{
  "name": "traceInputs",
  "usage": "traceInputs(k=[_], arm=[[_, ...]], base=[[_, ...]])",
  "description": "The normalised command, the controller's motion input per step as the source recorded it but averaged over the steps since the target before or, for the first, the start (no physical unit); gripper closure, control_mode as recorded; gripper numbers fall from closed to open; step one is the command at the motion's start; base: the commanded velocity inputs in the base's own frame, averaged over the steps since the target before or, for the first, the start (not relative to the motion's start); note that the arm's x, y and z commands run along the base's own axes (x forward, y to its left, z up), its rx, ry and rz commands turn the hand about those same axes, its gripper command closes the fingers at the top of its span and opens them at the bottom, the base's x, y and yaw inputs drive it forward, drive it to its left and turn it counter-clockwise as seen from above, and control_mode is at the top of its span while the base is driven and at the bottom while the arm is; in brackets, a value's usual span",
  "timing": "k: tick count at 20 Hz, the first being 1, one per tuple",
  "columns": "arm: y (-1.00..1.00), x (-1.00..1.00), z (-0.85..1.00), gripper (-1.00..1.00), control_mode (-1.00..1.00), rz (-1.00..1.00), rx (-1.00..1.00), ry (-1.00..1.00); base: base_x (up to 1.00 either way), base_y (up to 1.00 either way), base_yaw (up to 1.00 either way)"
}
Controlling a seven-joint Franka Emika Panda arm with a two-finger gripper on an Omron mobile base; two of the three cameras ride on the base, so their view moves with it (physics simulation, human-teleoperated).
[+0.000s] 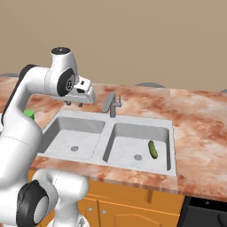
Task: Pick the cucumber from the sink and place it in the bowl. Then pick the bowl and place it in the microwave. Then close the microwave door and press the start button.
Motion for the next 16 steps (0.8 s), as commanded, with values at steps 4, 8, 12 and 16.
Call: traceInputs(k=[4,8,12,16], arm=[[-0.09,0.03,-0.08,-1.00,-1.00,0.00,0.03,0.02],[-0.45,-0.09,-0.21,-1.00,-1.00,0.02,0.04,0.02],[-1.00,-0.05,-0.44,-1.00,-1.00,0.02,0.03,0.04],[-1.00,0.10,-0.73,-1.00,-1.00,0.08,-0.01,0.11]], base=[[0.00,0.00,0.00],[0.00,0.00,0.00],[0.00,0.00,0.00],[0.00,0.00,0.00]])
